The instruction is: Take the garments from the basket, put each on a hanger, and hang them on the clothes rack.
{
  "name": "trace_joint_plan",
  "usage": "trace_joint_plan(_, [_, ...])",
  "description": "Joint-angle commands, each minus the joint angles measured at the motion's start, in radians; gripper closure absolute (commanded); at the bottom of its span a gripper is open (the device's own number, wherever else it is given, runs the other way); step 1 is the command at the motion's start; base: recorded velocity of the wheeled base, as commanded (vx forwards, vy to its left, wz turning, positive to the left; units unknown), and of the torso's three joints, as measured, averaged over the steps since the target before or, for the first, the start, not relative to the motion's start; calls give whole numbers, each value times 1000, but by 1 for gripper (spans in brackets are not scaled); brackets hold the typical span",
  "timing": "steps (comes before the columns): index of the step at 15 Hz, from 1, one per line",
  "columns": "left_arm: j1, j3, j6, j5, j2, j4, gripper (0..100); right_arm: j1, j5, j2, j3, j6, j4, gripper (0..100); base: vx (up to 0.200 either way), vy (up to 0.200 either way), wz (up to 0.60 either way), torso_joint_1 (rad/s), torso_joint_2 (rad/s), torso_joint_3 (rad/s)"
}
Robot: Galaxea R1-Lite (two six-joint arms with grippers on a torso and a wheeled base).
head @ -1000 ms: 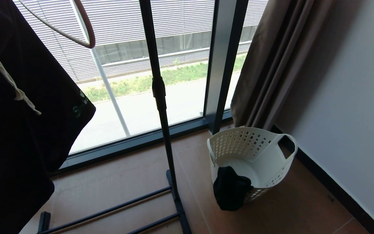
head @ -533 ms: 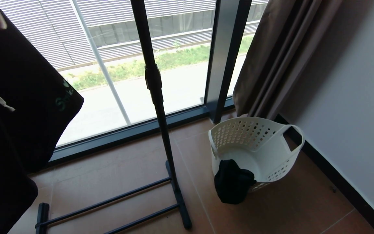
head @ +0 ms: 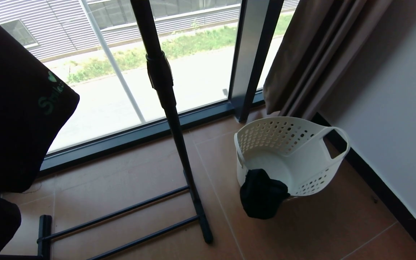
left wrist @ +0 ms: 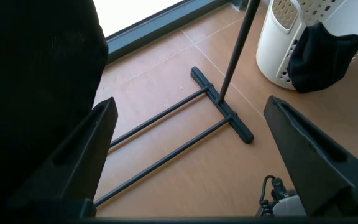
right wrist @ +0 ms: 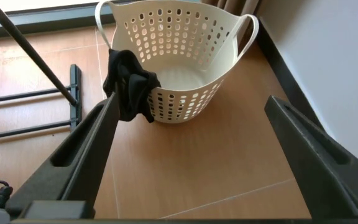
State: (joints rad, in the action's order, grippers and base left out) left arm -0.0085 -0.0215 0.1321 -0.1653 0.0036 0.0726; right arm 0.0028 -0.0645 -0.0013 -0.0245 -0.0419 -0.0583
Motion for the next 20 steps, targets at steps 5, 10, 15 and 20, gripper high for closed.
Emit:
trace_joint_plan(5, [1,0,0,0,-1,1,0,0,2,1,0,2,0,0,0,0,0,1,2,-197])
trace_joint_plan(10, [1,0,3,0,-1,0,0,0,6,1,-5,-30,-6,0,0,0,0,3,3,-149])
trace_joint_plan(15, [1,0,1,1,-1,0,0,138,-3,506,-198,-81,26,0,0,0,0,0,0,0])
trace_joint_plan(20, [1,0,-14,3,-2,0,0,299,-6,1011,-494,-246,114,0,0,0,0,0,0,0])
